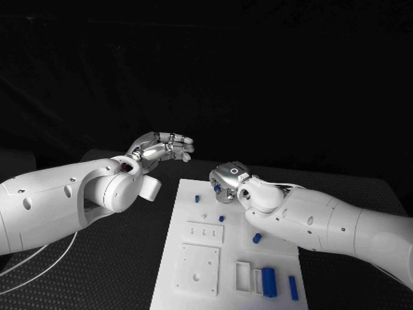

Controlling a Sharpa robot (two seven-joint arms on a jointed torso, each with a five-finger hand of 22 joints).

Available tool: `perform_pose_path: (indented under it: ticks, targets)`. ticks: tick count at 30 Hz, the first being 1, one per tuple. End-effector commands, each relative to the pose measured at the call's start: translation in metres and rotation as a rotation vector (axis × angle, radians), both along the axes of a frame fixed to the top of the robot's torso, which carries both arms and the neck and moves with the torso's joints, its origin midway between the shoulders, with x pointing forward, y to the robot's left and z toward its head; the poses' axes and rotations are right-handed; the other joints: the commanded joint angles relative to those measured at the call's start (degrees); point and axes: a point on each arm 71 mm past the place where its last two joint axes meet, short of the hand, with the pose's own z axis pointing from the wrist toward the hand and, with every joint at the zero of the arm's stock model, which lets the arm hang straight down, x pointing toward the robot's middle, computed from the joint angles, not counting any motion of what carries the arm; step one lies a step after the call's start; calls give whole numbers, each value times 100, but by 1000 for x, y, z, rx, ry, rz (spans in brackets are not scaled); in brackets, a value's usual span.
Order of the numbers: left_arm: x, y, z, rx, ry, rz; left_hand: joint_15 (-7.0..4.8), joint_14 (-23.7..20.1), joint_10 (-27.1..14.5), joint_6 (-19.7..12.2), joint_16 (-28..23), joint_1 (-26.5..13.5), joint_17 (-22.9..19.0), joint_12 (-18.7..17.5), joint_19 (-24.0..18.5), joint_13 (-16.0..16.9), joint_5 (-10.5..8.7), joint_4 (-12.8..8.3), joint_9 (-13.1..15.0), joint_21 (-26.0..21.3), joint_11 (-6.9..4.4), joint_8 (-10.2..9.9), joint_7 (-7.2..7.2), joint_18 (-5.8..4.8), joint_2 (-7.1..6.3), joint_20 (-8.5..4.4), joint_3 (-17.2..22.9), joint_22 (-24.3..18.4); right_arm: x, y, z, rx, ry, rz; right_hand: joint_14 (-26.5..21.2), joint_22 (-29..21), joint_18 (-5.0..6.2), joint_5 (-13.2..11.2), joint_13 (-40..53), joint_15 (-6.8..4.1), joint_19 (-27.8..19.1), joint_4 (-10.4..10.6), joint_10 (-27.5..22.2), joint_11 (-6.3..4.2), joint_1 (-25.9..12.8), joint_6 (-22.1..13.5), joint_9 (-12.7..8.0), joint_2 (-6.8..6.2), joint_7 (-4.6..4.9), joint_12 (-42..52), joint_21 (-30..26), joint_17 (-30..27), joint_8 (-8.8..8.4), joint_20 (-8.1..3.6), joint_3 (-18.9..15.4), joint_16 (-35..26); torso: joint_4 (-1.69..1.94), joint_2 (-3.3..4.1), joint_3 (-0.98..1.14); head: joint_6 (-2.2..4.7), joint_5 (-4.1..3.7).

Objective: Assemble the parts on the task board

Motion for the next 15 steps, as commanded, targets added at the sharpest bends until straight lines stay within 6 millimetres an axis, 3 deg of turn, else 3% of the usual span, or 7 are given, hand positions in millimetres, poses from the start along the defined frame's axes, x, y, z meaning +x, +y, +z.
perform_pose_path:
  ticks: [1, 15]
  targets:
    - [0, -2, 1, -2, -9, -12, 0, -20, -19, -45, -19, -46, 6, -21, -48, 8, -36, -12, 8, 19, -2, -40, 14, -57, -19, -1, 37, 9, -2, 1, 4, 26, -46, 9, -67, 136, 83, 39, 53, -70, -13, 2, 272, -166, 61, 49, 11, -8, 13, 10, 28, -1, 13, -37, 36, 26, 11, 5, -7, 16, -15]
    - [0, 0, 1, 0, -7, -9, 0, -20, -18, -45, -20, -47, 8, -23, -49, 12, -37, -13, 12, 19, -2, -41, 14, -56, -21, 0, 39, 12, -1, -6, 1, -5, -23, -16, -62, 135, 83, 40, 70, -74, -10, 6, 285, -170, 64, 70, 19, -30, 7, 7, 56, -2, 7, -39, 75, 45, 3, 7, -6, 35, -24]
